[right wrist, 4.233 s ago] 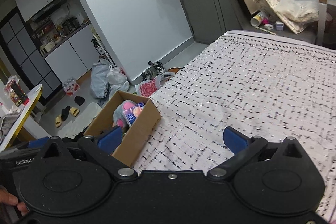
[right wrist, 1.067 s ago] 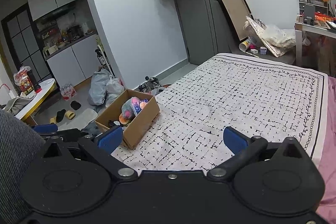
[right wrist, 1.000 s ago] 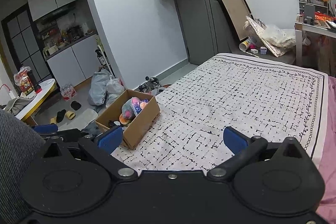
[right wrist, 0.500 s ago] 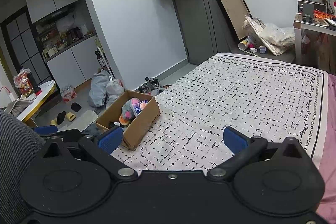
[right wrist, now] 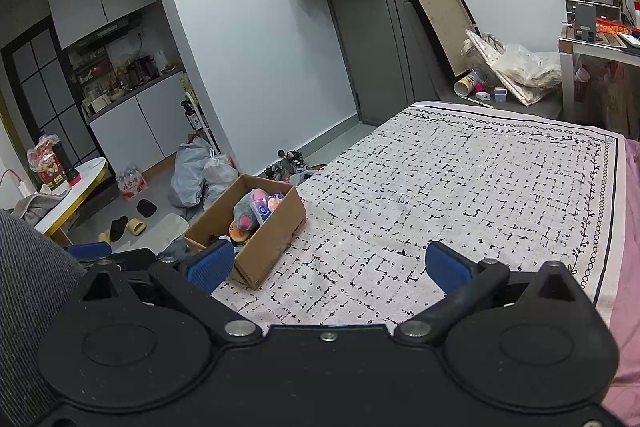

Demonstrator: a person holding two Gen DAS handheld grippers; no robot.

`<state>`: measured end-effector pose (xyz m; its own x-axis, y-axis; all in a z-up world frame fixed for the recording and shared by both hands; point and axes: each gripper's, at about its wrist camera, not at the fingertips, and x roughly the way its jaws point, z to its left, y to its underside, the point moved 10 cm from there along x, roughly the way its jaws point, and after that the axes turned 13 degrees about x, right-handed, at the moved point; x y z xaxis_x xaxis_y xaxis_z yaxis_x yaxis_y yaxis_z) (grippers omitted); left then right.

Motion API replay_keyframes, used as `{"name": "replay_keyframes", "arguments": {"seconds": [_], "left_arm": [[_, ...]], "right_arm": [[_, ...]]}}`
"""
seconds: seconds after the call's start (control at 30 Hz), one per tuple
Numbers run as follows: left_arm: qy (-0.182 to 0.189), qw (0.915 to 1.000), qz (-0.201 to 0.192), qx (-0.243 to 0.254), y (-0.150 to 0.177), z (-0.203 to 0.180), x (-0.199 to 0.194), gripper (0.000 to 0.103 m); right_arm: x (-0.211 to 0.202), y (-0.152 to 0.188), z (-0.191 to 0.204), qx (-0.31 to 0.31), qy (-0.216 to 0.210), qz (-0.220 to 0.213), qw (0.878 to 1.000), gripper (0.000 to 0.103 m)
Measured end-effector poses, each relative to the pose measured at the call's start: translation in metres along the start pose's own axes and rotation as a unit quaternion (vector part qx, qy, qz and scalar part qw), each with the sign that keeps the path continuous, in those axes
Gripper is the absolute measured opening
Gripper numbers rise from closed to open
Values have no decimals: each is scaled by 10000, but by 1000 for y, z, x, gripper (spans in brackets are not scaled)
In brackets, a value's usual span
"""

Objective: Organize soft objects

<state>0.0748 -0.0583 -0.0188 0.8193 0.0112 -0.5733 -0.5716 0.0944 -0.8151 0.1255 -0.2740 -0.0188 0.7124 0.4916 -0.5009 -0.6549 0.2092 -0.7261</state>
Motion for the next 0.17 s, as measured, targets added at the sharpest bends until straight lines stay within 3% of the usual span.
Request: {"name": "replay_keyframes", "arguments": {"seconds": [0.17], "left_arm": [[-1, 10000, -27, 13, -1, 0, 0, 103]], "right_arm": [[0, 2, 1, 44, -10, 8, 10000, 103]]}}
